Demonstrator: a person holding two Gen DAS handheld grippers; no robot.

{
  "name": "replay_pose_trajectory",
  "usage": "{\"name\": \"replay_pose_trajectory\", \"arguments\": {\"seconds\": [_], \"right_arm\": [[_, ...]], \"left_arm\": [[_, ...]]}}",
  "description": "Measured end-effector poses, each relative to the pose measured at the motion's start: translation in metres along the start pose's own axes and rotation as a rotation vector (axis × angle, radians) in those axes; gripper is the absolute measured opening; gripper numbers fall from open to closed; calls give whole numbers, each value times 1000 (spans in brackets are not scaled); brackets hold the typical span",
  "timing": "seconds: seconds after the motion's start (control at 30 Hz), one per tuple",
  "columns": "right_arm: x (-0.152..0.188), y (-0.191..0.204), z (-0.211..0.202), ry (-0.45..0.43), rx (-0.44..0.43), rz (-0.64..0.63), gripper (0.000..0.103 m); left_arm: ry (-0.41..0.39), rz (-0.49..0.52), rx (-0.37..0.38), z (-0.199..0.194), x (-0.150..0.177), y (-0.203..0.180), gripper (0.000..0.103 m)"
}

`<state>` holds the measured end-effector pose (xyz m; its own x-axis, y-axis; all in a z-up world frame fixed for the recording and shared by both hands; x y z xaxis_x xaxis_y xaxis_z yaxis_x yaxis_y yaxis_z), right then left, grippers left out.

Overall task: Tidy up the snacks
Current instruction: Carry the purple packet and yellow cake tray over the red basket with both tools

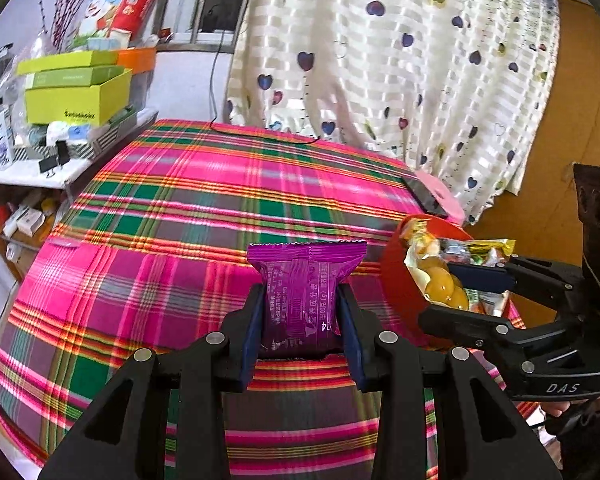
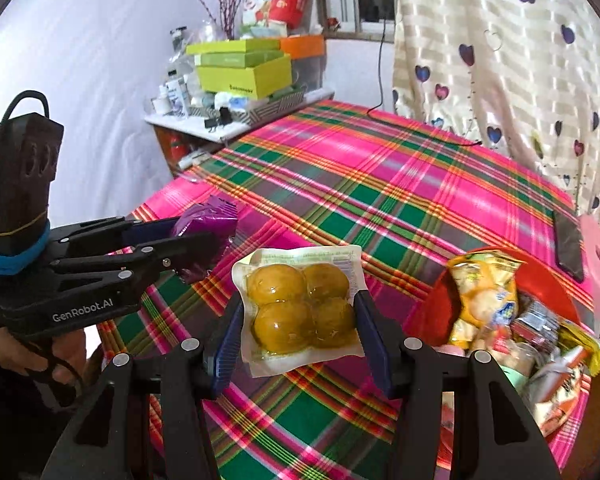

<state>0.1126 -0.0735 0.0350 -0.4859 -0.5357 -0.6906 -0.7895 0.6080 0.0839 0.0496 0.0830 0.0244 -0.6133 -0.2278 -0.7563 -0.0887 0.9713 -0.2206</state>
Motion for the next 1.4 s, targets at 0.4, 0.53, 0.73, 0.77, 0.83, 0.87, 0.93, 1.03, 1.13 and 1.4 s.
{"name": "replay_pose_trajectory", "arguments": {"seconds": [0.4, 0.53, 0.73, 0.77, 0.83, 0.87, 0.93, 1.03, 1.13, 1.4], "right_arm": [[6, -10, -38, -75, 33, 27, 53], [8, -14, -48, -94, 42, 32, 53], [11, -26, -59, -116, 63, 53, 53], [12, -28, -62, -119, 66, 57, 53], [15, -33, -66, -124, 74, 67, 53], [16, -35, -68, -126, 77, 72, 53], [19, -41, -71, -130, 84, 84, 53], [24, -50, -77, -136, 95, 101, 53], [28, -57, -82, -142, 106, 115, 53], [38, -77, -95, -156, 131, 156, 53]], "left_arm": [[-20, 50, 29, -8, -8, -31, 37], [-19, 62, 34, -7, -10, -40, 37], [-13, 91, 51, -3, -13, -56, 37], [-12, 97, 54, -2, -14, -59, 37], [-8, 109, 63, 0, -15, -66, 37], [-5, 116, 67, 2, -15, -70, 37], [-2, 125, 74, 4, -16, -76, 37], [3, 141, 83, 7, -17, -86, 37], [9, 156, 93, 11, -18, -95, 37], [26, 192, 115, 20, -20, -116, 37]]}}
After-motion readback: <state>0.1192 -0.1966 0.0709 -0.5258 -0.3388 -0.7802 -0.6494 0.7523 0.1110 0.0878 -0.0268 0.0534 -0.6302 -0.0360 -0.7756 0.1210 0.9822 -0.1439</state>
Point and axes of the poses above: each gripper's, at about its wrist camera, not at the fingertips, and z roughly the way its jaws point, y to its left, x to its underside, the point moved 2 cm from there along z, roughly the way its jaws point, and after that the axes turned 2 degrees about z, right-handed, at the moved point
